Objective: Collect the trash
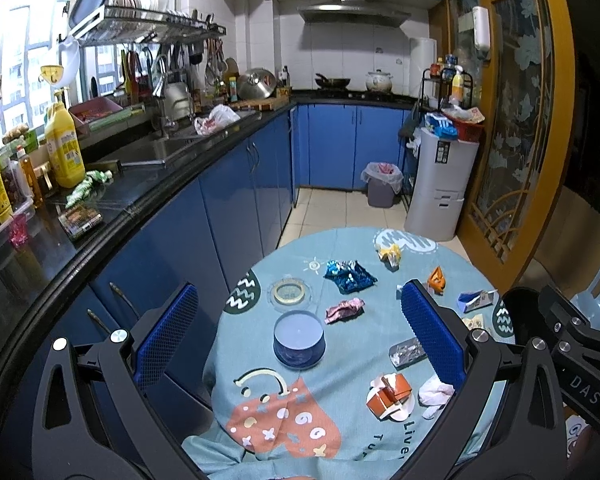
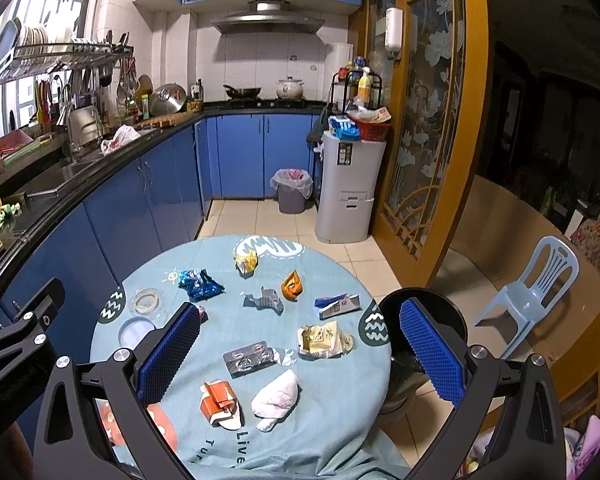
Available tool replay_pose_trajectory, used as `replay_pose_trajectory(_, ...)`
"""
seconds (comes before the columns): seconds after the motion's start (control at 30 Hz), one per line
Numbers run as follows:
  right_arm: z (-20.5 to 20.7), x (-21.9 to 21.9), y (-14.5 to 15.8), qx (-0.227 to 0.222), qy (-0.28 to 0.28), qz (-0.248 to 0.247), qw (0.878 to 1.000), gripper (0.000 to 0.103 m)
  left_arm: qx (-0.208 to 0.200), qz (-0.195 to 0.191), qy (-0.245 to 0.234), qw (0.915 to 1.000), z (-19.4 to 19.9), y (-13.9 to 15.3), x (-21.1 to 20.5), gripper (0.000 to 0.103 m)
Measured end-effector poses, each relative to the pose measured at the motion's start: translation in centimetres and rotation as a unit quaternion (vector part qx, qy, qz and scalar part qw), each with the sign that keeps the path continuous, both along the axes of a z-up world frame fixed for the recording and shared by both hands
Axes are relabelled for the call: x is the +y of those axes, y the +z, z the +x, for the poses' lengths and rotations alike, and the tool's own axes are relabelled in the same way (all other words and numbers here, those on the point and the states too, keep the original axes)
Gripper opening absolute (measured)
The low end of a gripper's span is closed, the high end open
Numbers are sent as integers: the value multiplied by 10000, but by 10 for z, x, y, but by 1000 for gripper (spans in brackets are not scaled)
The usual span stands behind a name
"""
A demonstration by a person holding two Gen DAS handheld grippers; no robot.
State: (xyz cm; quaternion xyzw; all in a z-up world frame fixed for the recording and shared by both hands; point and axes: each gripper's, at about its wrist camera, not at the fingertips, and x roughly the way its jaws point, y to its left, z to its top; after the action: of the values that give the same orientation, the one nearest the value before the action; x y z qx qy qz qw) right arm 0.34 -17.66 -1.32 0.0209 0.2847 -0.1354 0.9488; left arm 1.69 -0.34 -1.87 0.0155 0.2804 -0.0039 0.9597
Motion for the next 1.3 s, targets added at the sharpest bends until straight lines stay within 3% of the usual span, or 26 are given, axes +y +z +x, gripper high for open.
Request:
replay_pose_trajectory(0.27, 27, -11, -21, 373, -137, 70, 9992, 97, 410, 117, 100, 9990, 26, -29, -6, 100)
replay_pose_trajectory(0.57, 67, -25, -94, 1607, -105, 396, 9861, 97, 1682, 285, -227, 9851, 69, -95, -23, 100)
replay_pose_trajectory(0.77, 81, -33, -135, 2329, -182, 449, 9713, 97, 2440, 278, -575, 9677, 86, -134, -40, 100)
replay_pose_trajectory(1.03, 89, -53, -165, 2833, -263, 384, 9579, 97, 3574, 145, -800, 9304, 101, -189, -64, 99)
replay_pose_trajectory(1.3, 99, -83, -180, 3020, -159, 1042, 9475, 97, 3962, 291, -883, 9135, 103, -211, -89, 99)
